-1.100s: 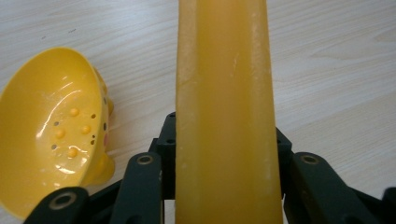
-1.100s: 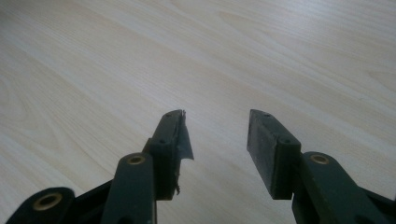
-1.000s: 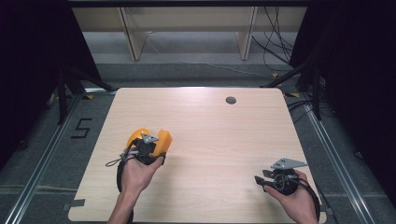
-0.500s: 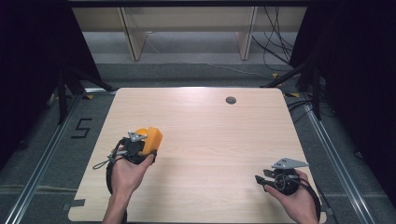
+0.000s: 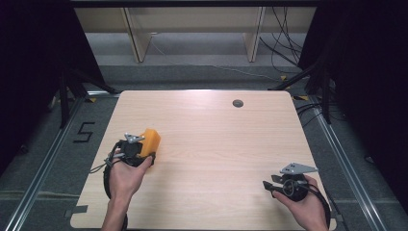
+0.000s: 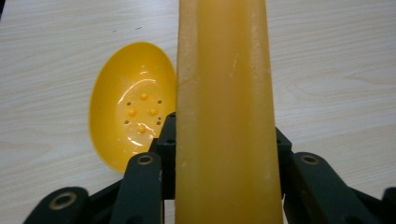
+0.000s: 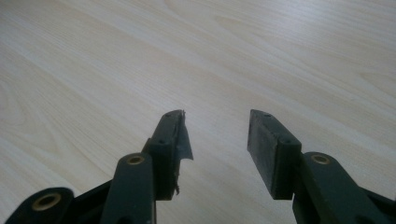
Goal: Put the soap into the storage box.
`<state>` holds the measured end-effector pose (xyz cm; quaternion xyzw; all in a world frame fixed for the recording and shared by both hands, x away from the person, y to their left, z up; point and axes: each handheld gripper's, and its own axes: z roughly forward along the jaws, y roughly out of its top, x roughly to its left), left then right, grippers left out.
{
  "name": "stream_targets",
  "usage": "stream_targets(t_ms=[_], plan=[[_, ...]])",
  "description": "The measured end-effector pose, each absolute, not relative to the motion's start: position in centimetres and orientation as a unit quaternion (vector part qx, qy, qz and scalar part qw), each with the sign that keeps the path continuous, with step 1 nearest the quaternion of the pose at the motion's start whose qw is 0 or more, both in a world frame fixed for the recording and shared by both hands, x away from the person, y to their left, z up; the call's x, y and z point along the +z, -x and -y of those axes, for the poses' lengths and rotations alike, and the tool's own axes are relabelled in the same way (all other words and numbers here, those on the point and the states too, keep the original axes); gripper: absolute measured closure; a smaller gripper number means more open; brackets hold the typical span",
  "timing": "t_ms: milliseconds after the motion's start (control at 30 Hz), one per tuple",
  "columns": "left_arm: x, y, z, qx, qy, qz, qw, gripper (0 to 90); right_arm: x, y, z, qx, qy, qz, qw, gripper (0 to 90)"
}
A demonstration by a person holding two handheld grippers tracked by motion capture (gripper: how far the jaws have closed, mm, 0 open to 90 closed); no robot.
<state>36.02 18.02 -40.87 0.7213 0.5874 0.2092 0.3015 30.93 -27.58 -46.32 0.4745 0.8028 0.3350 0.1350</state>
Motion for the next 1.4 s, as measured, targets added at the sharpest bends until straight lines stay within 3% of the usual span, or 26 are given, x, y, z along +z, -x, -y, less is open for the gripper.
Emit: stream_targets(t_ms=[633, 1400], plan=[[-39.8, -37.2, -19.9, 0.223, -0.699, -0.619, 0.279, 60.7, -46.3, -31.0, 27.7, 0.333, -0.468, -0.807, 0.137, 56.0], [-40.5, -38.8, -20.4, 0.226, -0.713, -0.609, 0.265, 60.7, -46.5, -31.3, 27.9, 0.344, -0.451, -0.811, 0.144, 56.0]])
